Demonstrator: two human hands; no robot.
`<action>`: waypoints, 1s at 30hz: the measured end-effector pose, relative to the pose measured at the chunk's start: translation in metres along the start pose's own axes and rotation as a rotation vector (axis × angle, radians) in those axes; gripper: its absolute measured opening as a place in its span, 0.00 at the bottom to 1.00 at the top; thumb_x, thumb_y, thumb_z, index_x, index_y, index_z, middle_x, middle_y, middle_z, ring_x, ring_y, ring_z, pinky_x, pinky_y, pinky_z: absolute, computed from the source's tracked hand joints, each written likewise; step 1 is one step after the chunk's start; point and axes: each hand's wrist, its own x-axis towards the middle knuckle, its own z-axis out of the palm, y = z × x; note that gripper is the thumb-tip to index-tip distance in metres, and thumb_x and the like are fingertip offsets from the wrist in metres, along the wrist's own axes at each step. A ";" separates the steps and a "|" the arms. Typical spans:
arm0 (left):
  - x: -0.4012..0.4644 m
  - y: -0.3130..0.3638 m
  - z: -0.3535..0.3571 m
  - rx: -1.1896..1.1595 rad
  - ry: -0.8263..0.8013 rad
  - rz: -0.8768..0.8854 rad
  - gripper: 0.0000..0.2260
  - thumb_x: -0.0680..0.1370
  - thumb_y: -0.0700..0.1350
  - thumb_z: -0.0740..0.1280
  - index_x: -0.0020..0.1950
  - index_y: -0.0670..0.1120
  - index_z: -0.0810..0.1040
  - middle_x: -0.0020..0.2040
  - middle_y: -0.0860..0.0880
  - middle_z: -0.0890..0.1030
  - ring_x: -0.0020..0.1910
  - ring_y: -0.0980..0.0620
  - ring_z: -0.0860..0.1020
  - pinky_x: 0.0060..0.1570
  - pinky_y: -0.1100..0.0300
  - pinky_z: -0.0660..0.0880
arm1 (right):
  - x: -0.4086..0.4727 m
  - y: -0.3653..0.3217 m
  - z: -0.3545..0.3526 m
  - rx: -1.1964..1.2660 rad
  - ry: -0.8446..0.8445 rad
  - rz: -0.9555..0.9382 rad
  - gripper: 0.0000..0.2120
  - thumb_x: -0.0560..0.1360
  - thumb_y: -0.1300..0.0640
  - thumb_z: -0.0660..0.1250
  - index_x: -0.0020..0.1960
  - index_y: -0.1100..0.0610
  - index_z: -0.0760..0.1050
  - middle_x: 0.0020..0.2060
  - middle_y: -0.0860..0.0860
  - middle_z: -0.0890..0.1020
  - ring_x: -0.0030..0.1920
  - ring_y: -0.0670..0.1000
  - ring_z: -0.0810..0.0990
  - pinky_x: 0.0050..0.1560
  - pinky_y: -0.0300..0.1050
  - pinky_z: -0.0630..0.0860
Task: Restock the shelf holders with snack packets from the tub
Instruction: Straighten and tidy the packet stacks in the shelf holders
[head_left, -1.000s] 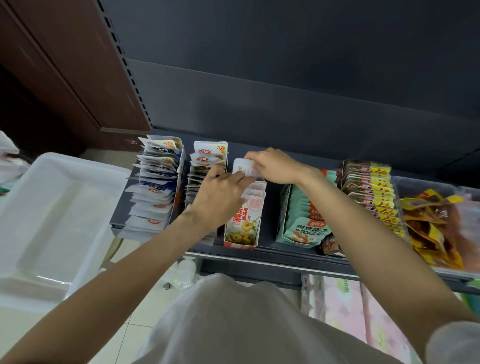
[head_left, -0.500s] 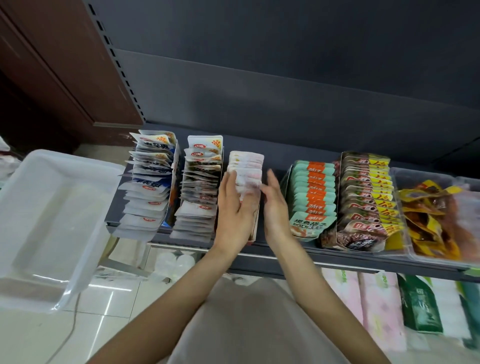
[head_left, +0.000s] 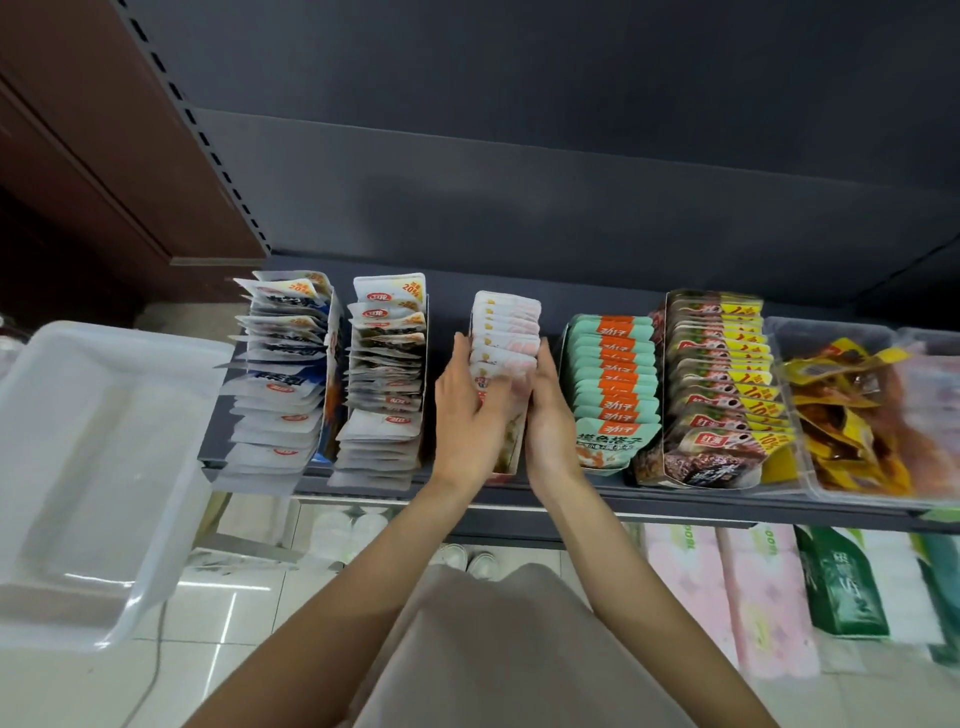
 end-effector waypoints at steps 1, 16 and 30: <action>0.006 -0.001 -0.001 -0.036 0.001 -0.026 0.29 0.78 0.55 0.59 0.77 0.50 0.56 0.73 0.57 0.62 0.72 0.59 0.58 0.73 0.53 0.57 | 0.002 -0.001 0.001 -0.006 0.023 0.017 0.22 0.82 0.56 0.54 0.75 0.49 0.60 0.69 0.49 0.72 0.66 0.46 0.73 0.64 0.44 0.72; 0.047 -0.003 0.009 -0.112 0.092 0.063 0.20 0.83 0.44 0.56 0.75 0.50 0.61 0.70 0.56 0.69 0.68 0.61 0.67 0.69 0.58 0.66 | 0.030 -0.029 0.002 -0.561 0.021 -0.133 0.27 0.81 0.60 0.55 0.78 0.54 0.50 0.77 0.51 0.55 0.76 0.48 0.54 0.76 0.48 0.53; 0.056 0.007 0.012 -0.241 0.027 -0.007 0.21 0.83 0.46 0.53 0.76 0.55 0.58 0.75 0.54 0.62 0.73 0.59 0.61 0.71 0.61 0.59 | 0.043 -0.051 0.010 -0.742 0.014 -0.094 0.30 0.81 0.60 0.56 0.78 0.55 0.44 0.77 0.51 0.54 0.76 0.48 0.53 0.73 0.39 0.55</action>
